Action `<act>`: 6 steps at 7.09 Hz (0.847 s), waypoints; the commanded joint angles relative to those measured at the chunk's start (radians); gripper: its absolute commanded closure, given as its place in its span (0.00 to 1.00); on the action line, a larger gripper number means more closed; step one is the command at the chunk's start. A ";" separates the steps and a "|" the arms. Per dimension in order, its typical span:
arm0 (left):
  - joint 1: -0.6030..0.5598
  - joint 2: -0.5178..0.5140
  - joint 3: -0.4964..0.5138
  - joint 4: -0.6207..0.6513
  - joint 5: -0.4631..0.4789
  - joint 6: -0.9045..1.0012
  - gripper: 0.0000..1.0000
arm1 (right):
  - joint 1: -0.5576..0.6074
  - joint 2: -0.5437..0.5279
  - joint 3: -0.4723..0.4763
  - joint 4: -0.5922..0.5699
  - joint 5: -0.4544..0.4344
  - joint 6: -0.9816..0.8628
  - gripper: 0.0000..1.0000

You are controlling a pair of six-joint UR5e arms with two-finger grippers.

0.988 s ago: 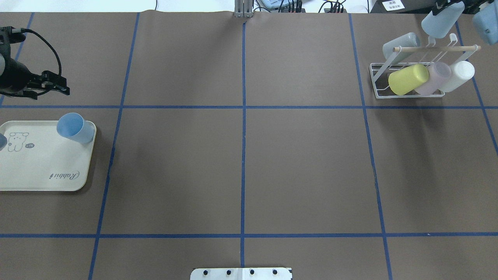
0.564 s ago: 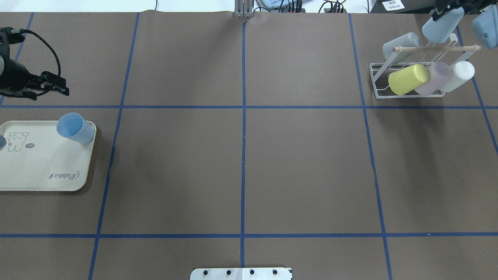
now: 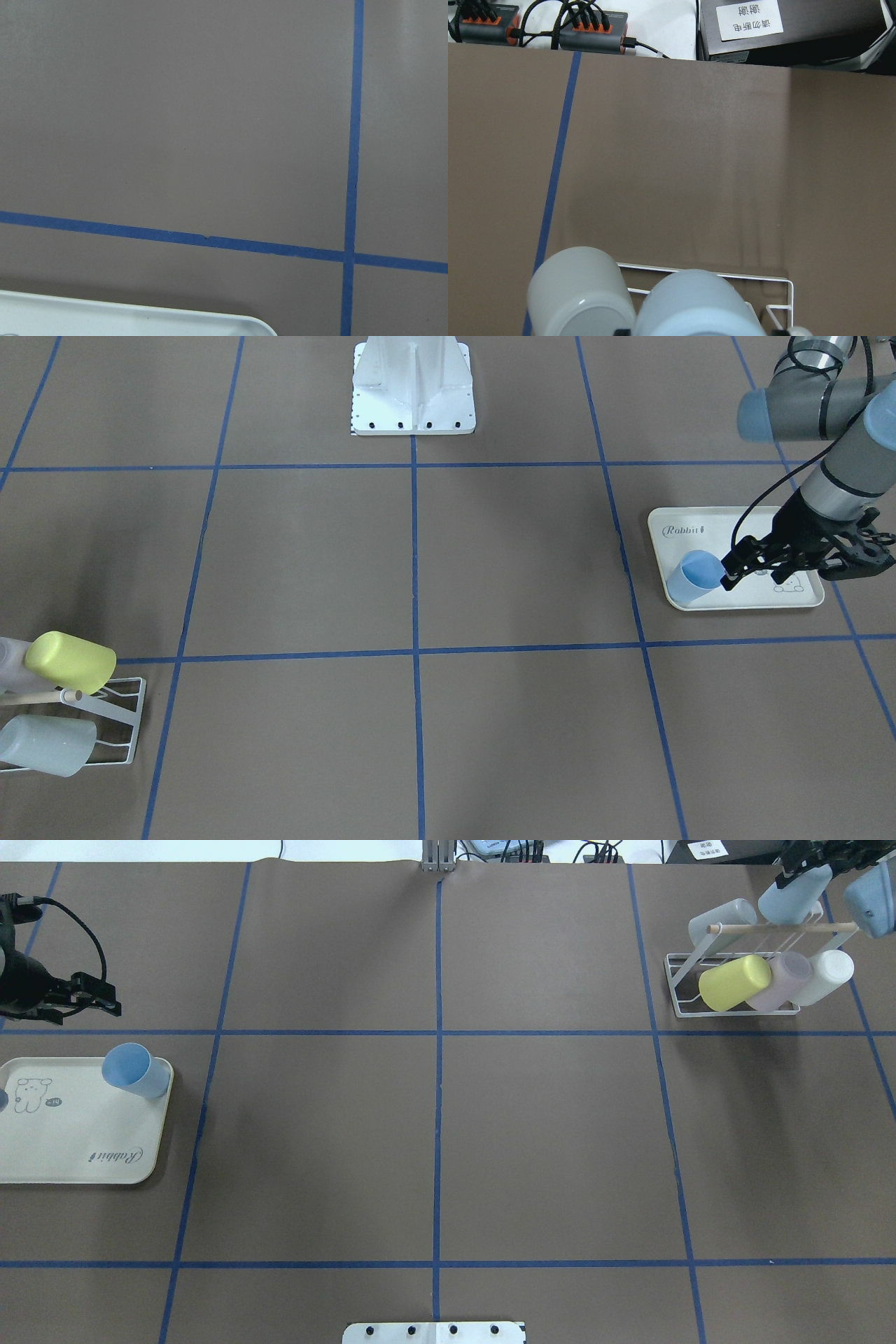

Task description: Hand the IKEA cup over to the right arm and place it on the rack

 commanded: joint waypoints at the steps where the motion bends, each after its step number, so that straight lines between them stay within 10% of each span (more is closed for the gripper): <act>1: 0.004 0.032 0.000 0.001 -0.006 -0.006 0.00 | -0.005 0.000 -0.002 0.000 0.001 0.001 0.02; 6: 0.070 0.060 0.016 0.001 -0.009 -0.010 0.00 | -0.011 0.020 0.002 -0.001 0.003 0.010 0.02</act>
